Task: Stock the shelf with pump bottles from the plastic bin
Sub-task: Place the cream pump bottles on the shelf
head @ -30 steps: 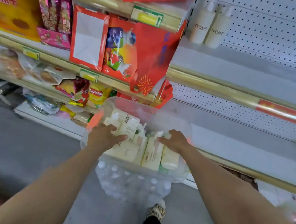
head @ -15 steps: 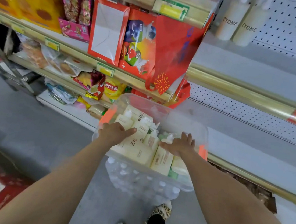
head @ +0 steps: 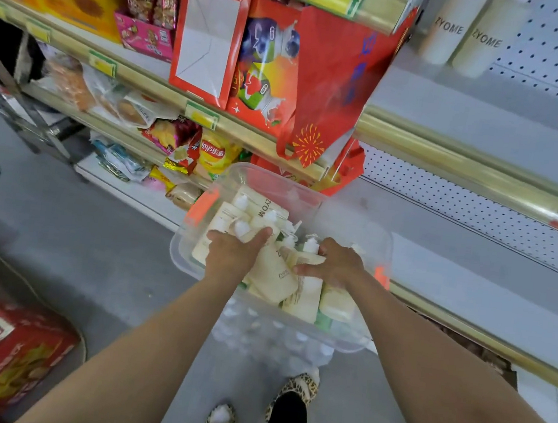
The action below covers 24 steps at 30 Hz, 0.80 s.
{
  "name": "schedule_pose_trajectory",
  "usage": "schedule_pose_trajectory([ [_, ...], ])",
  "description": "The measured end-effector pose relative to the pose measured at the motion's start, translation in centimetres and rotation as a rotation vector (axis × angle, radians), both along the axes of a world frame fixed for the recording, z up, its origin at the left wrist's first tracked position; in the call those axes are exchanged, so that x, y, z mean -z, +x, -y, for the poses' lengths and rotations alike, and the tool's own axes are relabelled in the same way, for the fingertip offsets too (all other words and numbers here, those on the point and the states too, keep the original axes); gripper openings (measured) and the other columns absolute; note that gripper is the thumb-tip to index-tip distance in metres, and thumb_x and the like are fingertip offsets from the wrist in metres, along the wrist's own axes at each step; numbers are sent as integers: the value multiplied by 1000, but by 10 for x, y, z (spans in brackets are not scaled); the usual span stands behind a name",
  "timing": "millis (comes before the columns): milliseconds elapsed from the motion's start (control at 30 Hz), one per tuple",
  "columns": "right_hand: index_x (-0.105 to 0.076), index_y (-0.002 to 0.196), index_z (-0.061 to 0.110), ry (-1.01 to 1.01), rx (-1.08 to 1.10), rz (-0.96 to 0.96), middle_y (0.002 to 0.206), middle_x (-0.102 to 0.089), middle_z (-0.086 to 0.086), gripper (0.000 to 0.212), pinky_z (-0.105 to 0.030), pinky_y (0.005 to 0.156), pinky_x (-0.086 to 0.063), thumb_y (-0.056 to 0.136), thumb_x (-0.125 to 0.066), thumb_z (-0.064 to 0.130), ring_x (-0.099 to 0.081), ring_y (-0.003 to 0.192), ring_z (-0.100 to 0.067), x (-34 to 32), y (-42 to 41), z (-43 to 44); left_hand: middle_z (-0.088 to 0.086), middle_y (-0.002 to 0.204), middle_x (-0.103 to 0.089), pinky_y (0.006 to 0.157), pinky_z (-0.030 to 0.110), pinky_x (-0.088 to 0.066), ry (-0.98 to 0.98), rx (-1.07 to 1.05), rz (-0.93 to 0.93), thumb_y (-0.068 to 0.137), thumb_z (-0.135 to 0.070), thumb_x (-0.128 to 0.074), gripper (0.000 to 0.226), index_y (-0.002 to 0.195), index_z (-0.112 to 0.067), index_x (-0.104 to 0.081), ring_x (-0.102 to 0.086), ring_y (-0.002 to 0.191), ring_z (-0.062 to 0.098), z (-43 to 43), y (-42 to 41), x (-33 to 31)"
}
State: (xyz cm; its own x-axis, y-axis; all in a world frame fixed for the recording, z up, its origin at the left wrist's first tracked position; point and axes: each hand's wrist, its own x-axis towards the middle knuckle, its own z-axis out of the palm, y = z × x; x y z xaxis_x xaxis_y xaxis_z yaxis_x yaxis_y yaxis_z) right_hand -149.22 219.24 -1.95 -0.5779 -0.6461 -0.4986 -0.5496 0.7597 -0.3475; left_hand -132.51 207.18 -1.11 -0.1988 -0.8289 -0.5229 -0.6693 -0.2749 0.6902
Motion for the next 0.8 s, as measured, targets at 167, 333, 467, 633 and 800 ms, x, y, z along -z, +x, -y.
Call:
schedule_pose_trajectory([
  [167, -51, 125, 19, -312, 304, 384, 124, -57, 2, 73, -34, 88, -48, 66, -92, 31, -55, 113, -20, -1, -7, -11, 13, 120, -57, 89, 46, -56, 168, -74, -132, 57, -48, -91, 110, 133, -5, -23, -60, 109, 32, -4, -9, 8],
  [333, -59, 124, 10, -730, 598, 830, 117, -68, -12, 60, -50, 91, -55, 70, -80, -8, -66, 111, -32, -21, -27, -32, 13, 111, -69, 64, 34, -55, 285, -120, -377, 51, -38, -96, 87, 121, -6, -55, -67, 100, 28, 5, 0, 7],
  [467, -59, 124, 10, -926, 715, 1186, 100, -68, -14, 45, -50, 85, -55, 79, -63, 2, -67, 92, -31, -40, -30, -50, 12, 109, -72, 86, 41, -56, 468, -121, -631, 76, -21, -84, 41, 111, -8, -66, -68, 101, 26, -3, 2, -10],
  [633, -59, 107, 5, -950, 881, 1272, 85, -69, -17, 26, -49, 85, -56, 94, -62, 27, -68, 80, -32, -56, -4, -54, 16, 122, -68, 95, 54, -52, 723, -2, -832, 79, -31, -80, 58, 130, -13, -59, -64, 115, 32, -20, -2, -25],
  [800, -57, 111, 8, -884, 886, 1135, 83, -71, -17, 41, -46, 73, -59, 79, -77, 25, -71, 73, -30, -66, 4, -60, 17, 131, -63, 96, 56, -50, 772, 55, -857, 78, -37, -80, 69, 137, -15, -55, -60, 122, 33, -29, -2, -38],
])
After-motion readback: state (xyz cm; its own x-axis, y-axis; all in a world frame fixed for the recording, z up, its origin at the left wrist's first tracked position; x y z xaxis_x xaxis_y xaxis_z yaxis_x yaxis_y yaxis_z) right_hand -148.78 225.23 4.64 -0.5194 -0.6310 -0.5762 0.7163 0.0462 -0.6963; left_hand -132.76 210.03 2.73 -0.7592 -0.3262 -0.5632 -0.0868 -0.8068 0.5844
